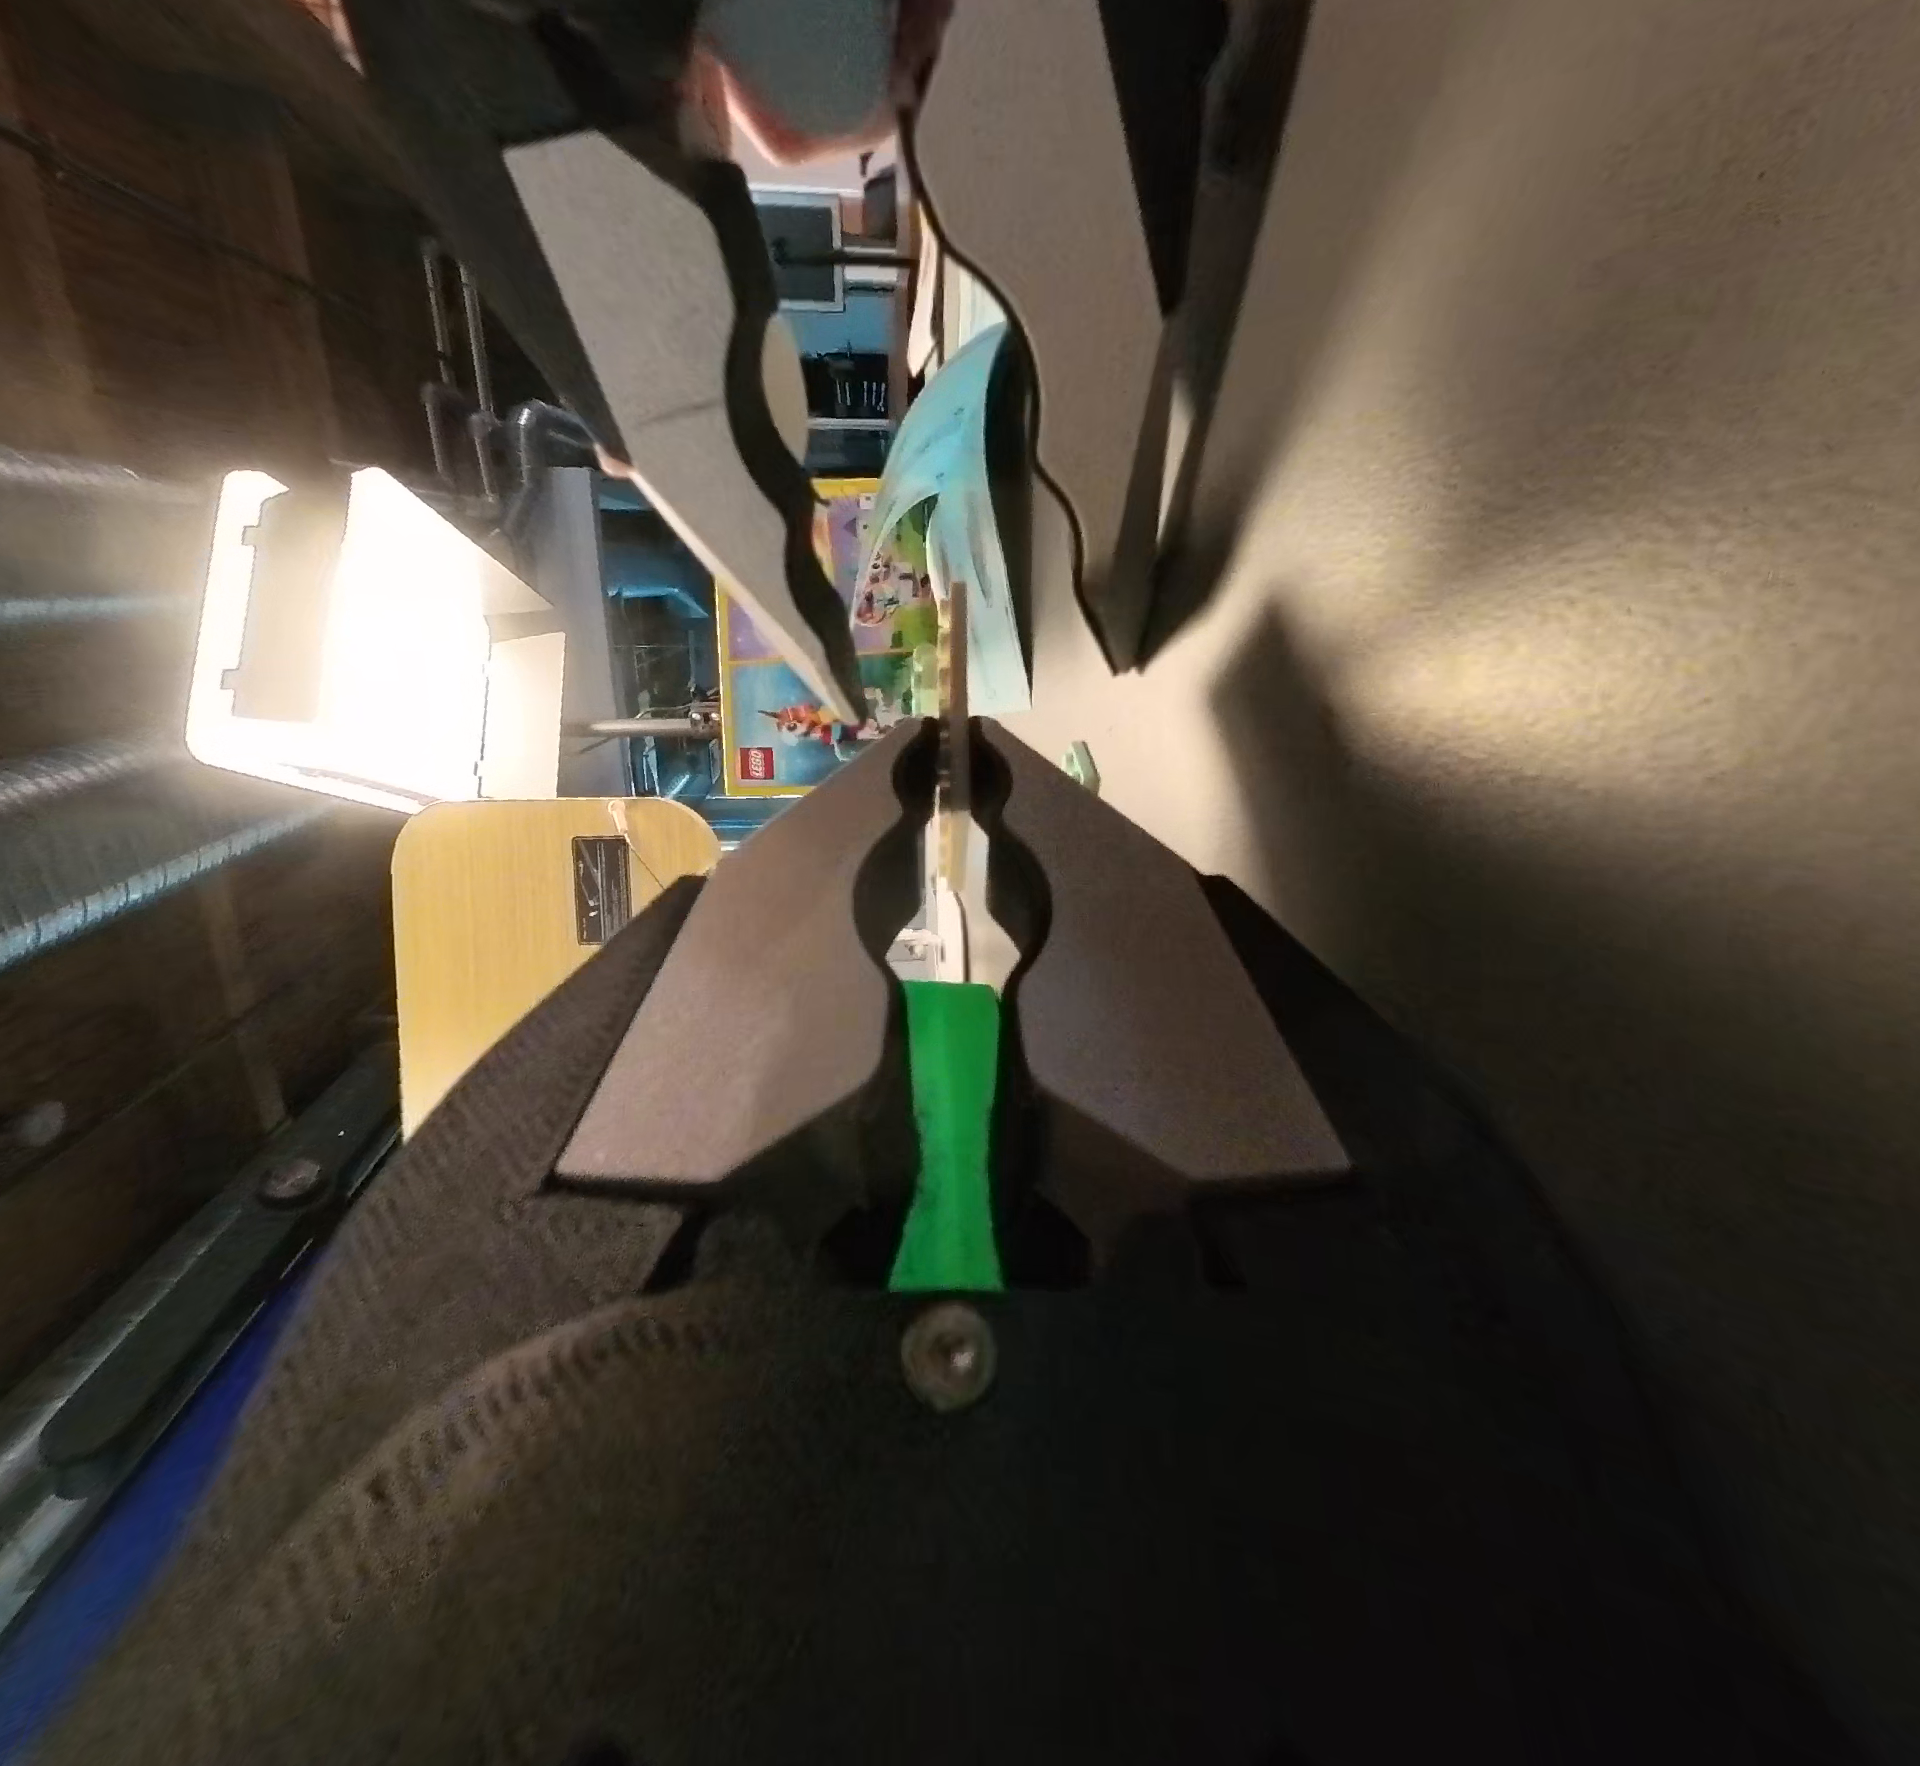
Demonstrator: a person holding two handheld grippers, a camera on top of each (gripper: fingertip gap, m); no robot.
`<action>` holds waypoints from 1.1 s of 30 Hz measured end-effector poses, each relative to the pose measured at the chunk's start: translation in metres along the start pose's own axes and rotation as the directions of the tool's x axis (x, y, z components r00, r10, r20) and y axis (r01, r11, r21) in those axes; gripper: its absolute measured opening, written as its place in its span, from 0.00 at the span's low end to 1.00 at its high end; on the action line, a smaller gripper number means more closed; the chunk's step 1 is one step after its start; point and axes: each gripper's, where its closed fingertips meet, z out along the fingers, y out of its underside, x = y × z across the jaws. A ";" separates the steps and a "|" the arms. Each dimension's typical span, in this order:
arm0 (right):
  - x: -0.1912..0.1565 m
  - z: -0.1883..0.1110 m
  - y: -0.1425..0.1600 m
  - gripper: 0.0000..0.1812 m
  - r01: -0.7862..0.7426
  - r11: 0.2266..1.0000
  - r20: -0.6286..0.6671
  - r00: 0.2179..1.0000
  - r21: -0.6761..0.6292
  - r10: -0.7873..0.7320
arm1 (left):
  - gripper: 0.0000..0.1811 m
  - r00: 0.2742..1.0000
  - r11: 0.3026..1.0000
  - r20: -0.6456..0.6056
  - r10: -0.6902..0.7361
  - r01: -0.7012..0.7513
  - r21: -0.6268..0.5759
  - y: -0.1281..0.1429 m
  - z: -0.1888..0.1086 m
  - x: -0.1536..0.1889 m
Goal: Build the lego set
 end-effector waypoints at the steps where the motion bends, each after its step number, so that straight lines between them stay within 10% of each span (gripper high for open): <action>1: 0.001 0.002 0.000 0.28 0.029 0.999 -0.022 0.999 -0.014 -0.029 | 0.02 1.000 1.000 -0.002 -0.001 0.001 -0.001 0.000 0.000 0.000; 33: 0.005 0.003 0.004 0.04 -0.043 0.999 -0.052 0.998 -0.010 0.043 | 0.02 0.982 0.986 -0.097 -0.165 0.167 0.012 -0.003 -0.002 0.003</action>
